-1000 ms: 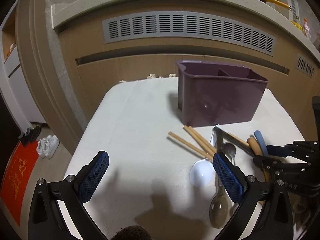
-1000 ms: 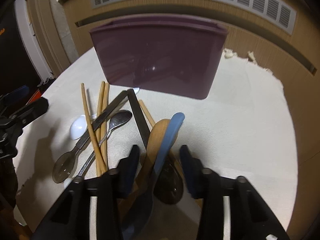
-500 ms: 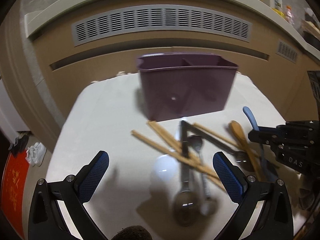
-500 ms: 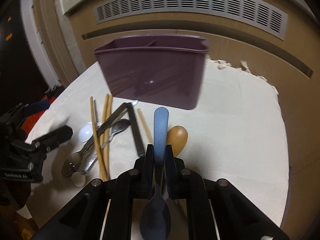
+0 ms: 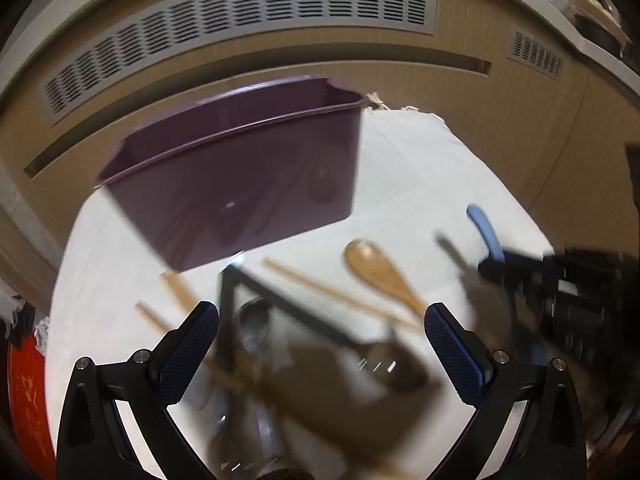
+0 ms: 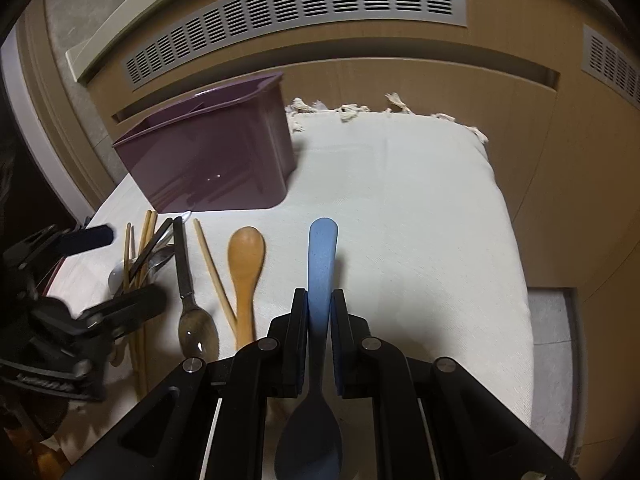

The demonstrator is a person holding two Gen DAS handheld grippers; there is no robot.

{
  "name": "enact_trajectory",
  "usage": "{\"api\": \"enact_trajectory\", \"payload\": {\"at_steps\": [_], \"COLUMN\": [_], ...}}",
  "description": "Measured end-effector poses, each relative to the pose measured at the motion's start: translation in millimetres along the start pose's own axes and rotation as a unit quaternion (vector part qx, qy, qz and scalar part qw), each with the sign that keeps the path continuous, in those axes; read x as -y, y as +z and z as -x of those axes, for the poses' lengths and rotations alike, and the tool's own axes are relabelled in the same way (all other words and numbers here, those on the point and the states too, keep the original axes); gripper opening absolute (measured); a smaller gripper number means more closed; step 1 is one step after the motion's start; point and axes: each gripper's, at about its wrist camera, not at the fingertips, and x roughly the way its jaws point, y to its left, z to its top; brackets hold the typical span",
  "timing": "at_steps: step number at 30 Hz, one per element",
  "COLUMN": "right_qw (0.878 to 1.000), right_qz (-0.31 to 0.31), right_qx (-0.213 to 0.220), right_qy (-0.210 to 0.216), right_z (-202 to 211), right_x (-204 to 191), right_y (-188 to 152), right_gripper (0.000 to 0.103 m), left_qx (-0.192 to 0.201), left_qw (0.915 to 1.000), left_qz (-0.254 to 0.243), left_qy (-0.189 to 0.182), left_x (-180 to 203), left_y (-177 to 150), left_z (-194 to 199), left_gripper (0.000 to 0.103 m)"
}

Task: Organize utensils
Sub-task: 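Grasp the wooden spoon with the left tool while the right tool holds the blue spoon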

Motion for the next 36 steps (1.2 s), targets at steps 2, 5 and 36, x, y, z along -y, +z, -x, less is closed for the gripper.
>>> {"api": "enact_trajectory", "payload": {"at_steps": [2,5,36], "right_qw": [1.000,1.000,1.000], "right_qz": [-0.002,-0.011,0.004], "right_qx": [0.005,0.013,-0.011], "right_qy": [0.000,0.002,-0.001], "right_z": [2,7,19], "right_x": [2,10,4], "right_y": [-2,-5,-18], "right_gripper": [0.010,0.010,0.031], "left_qx": [-0.016,-0.053,0.015], "left_qw": [0.9996,0.9978,0.9996], "left_qz": [0.020,0.039,0.010], "left_qy": [-0.010,-0.002,-0.022], "left_x": [6,12,-21], "left_y": [12,25,-14], "left_z": [-12,-37,12], "left_gripper": [0.094,0.083,0.014]}}
